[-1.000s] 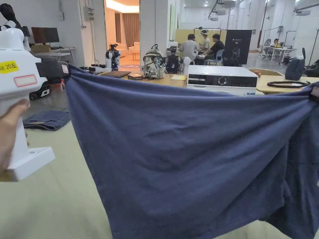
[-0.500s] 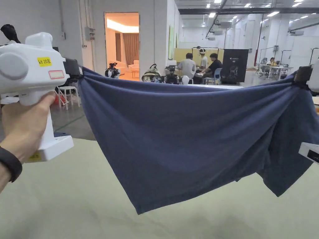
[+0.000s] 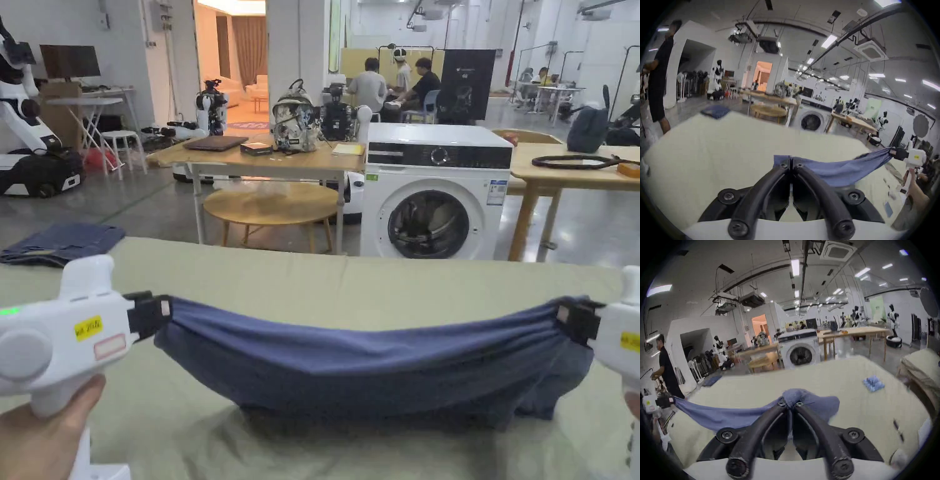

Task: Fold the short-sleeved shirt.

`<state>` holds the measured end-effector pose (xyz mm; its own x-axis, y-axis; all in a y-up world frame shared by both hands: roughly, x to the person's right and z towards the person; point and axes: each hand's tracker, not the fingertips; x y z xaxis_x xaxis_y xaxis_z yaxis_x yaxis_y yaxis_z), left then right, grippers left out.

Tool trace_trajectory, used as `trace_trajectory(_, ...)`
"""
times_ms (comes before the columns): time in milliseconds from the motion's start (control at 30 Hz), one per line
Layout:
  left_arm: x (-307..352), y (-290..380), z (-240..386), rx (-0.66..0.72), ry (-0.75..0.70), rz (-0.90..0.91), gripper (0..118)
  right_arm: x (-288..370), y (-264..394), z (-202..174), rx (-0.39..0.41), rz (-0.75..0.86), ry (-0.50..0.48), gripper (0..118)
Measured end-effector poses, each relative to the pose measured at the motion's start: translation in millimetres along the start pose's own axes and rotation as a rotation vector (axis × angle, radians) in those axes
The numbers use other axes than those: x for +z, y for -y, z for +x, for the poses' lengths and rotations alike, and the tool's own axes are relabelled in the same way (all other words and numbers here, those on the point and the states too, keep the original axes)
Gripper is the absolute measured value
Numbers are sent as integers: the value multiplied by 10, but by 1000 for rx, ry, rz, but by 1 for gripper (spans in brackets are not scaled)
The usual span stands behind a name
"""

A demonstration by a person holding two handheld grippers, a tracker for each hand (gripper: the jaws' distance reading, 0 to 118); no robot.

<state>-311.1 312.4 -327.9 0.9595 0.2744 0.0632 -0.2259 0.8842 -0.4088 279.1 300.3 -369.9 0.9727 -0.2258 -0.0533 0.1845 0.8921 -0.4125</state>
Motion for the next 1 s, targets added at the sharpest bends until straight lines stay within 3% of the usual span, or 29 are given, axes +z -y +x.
trace_trajectory(100,357,805,-223,68,8,-65,0,468,901,139,2,-105,-1,2)
trace_trajectory(200,1025,1489,-206,150,-50,-93,0,1017,1690,258,-132,-174,8,3)
trace_trajectory(267,1379,1832,-253,129,-134,-86,0,1295,2136,355,-240,-215,35,2)
trace_trajectory(300,1530,1961,-314,143,-191,-99,0,1438,2327,391,-273,-230,45,3)
trace_trajectory(333,1643,2069,-346,190,-170,-134,0,1552,2471,395,-293,-234,87,3)
trace_trajectory(400,1895,2276,-397,239,-171,-130,0,1765,2680,386,-350,-273,78,2)
trace_trajectory(633,1980,2507,-256,156,-184,-162,0,2094,2797,131,-247,-238,121,3)
trace_trajectory(667,1961,2513,-265,141,-191,-170,21,2074,2754,99,-216,-244,130,11)
trace_trajectory(700,1946,2496,-340,121,-223,-175,44,2046,2767,85,-177,-257,142,31)
trace_trajectory(733,1936,2494,-363,105,-249,-181,48,2032,2780,72,-139,-262,168,56)
trace_trajectory(767,1957,2477,-374,101,-252,-168,53,2029,2786,85,-111,-269,184,71)
trace_trajectory(800,1972,2429,-340,102,-254,-159,59,2055,2775,102,-91,-266,195,71)
trace_trajectory(900,2077,2245,-174,48,-245,-66,59,2173,2594,49,-97,-215,180,71)
trace_trajectory(1000,2182,1909,213,-69,-219,35,59,2314,2228,-91,-29,-91,155,71)
